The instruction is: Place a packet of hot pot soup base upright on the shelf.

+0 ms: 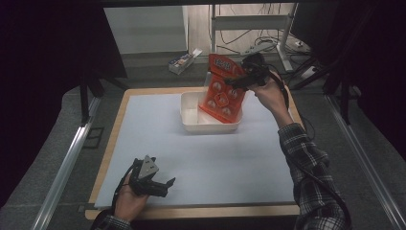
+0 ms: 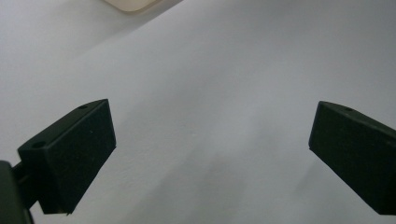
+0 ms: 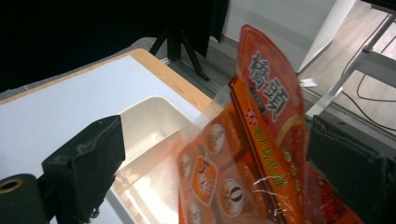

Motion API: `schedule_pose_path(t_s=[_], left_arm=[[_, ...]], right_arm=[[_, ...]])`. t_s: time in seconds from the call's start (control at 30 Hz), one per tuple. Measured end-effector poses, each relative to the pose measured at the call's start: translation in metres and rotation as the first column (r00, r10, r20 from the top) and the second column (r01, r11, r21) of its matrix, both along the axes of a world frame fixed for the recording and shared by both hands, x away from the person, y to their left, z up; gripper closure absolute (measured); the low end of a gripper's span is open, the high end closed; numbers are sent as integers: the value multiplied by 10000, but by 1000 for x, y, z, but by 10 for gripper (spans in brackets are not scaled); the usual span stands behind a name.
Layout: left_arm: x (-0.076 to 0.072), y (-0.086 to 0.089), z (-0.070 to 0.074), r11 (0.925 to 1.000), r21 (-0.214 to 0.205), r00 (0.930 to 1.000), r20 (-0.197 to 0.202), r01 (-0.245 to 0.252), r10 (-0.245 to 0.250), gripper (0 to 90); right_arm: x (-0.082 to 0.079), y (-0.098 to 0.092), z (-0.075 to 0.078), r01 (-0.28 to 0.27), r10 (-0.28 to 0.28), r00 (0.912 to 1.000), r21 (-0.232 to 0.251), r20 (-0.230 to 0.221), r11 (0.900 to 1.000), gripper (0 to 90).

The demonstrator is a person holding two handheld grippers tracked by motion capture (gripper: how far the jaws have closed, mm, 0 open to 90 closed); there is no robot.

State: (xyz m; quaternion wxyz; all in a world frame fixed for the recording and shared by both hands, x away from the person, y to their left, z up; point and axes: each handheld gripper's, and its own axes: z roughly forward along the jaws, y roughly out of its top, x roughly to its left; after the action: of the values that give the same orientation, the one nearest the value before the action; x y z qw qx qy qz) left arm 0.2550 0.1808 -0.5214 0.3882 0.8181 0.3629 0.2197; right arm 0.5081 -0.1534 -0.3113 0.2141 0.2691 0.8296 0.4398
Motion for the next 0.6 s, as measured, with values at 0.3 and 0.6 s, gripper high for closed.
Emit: schedule_pose_path(t_s=[0.3, 0.6], left_arm=[[-1, 1, -1, 9998, 187, 10000, 28, -55, 54, 8], [-2, 1, 0, 9995, 301, 10000, 90, -5, 3, 8]], right_arm=[[-18, 0, -3, -361, 360, 9993, 73, 60, 9993, 47], [-31, -4, -8, -438, 439, 9990, 129, -92, 9990, 44]])
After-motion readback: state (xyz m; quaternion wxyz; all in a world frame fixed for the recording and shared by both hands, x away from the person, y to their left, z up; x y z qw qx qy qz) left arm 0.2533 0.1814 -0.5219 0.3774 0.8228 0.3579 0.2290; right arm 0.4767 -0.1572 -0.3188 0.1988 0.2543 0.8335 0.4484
